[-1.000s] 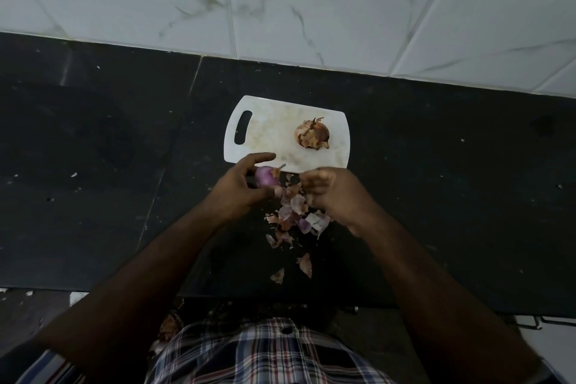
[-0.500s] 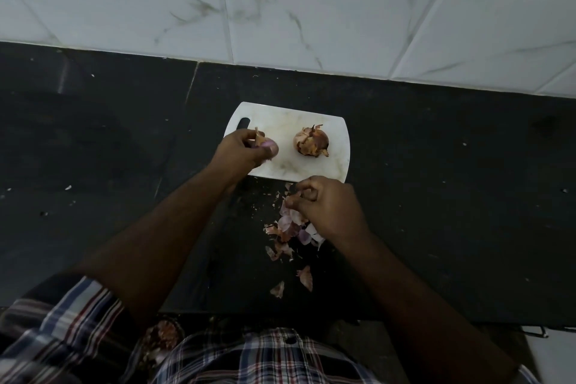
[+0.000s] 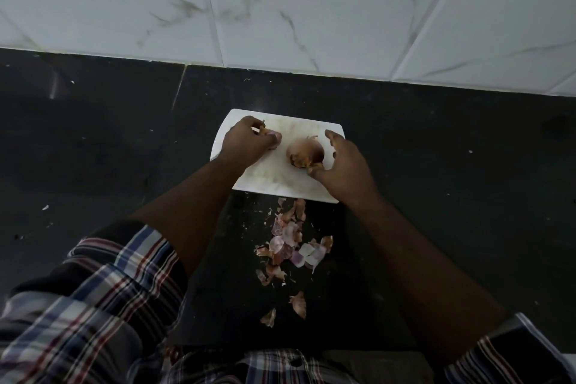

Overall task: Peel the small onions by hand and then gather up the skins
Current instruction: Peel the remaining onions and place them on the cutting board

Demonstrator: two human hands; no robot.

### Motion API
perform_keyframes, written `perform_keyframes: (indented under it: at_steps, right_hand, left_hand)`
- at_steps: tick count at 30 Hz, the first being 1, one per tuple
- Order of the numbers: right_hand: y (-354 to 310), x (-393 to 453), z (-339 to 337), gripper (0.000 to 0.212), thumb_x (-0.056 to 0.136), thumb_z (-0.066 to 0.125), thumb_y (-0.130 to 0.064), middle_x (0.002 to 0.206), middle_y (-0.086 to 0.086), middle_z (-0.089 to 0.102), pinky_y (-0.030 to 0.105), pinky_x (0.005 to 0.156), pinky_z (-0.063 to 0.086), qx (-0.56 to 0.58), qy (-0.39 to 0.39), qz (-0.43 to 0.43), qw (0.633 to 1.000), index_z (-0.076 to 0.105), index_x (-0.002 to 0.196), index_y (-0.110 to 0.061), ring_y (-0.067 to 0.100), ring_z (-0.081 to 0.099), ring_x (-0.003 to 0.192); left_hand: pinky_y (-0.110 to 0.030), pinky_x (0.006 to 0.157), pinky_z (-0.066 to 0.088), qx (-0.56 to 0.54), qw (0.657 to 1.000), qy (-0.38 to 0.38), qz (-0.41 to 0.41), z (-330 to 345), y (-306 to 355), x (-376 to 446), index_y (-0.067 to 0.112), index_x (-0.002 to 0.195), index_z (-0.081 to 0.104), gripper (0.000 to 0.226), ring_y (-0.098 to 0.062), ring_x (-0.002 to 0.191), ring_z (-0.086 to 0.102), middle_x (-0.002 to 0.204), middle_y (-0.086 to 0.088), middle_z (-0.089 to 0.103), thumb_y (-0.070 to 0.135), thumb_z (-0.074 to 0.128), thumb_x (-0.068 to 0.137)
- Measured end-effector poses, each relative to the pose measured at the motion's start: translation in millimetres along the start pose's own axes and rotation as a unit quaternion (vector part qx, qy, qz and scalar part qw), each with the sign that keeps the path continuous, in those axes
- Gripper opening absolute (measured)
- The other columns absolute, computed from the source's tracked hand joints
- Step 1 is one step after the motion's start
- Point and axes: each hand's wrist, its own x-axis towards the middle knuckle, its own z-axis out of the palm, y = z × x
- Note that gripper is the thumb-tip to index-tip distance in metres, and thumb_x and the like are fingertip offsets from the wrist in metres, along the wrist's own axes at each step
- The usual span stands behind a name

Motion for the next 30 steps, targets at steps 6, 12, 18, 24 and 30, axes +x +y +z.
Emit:
perform_keyframes:
  at_steps: [6,12,18,24,30]
  right_hand:
    - [0.5,12.3,15.1,0.088,0.076,0.084,-0.024,0.148,0.003,0.046,0.028,0.110,0.034,-0.001,-0.031,-0.036,0.999,0.037,0.150,-0.020,0.020,0.042,0.136]
    - [-0.3,11.8,18.8,0.064,0.077,0.080,-0.025,0.132,0.005,0.060,0.035,0.104,0.045,0.012,0.001,-0.058,0.998,0.055,0.136,-0.015,0.023,0.054,0.123]
    - [5.8,-7.2,14.4,0.064,0.075,0.084,-0.033,0.126,0.002,0.064,0.029,0.097,0.048,0.065,0.022,-0.027,0.997,0.059,0.131,-0.016,0.017,0.060,0.114]
    - [8.1,-28.3,5.9,0.062,0.075,0.085,-0.034,0.126,-0.002,0.063,0.021,0.090,0.045,0.097,0.025,0.003,0.995,0.060,0.130,-0.020,0.009,0.057,0.109]
    - [-1.1,-53.3,-4.4,0.064,0.075,0.086,-0.025,0.125,-0.008,0.063,0.025,0.098,0.048,0.136,0.011,0.004,0.991,0.059,0.133,-0.024,0.006,0.057,0.112]
  left_hand:
    - [-0.044,0.081,0.062,-0.032,0.998,-0.041,-0.028,0.7,0.9,7.3,0.019,0.107,0.066,0.068,-0.021,0.091,0.072,0.102,-0.006,0.073,0.067,0.083,0.060]
    - [-0.028,0.063,0.055,-0.039,0.996,-0.063,-0.045,0.1,5.5,7.7,0.014,0.118,0.062,0.054,-0.017,0.081,0.066,0.106,-0.009,0.069,0.053,0.075,0.084]
    - [-0.028,0.062,0.054,-0.036,0.996,-0.048,-0.062,-3.0,5.5,1.2,0.013,0.112,0.065,0.048,-0.019,0.077,0.064,0.099,-0.009,0.068,0.056,0.064,0.091]
    - [-0.033,0.071,0.059,-0.057,0.995,0.000,-0.076,-12.1,11.0,-13.9,0.015,0.110,0.064,0.033,-0.019,0.078,0.066,0.094,-0.002,0.066,0.045,0.056,0.100]
    - [-0.031,0.064,0.054,-0.111,0.990,0.004,-0.088,-31.0,16.1,-60.1,0.012,0.106,0.065,0.033,-0.022,0.077,0.067,0.106,-0.012,0.070,-0.005,0.037,0.098]
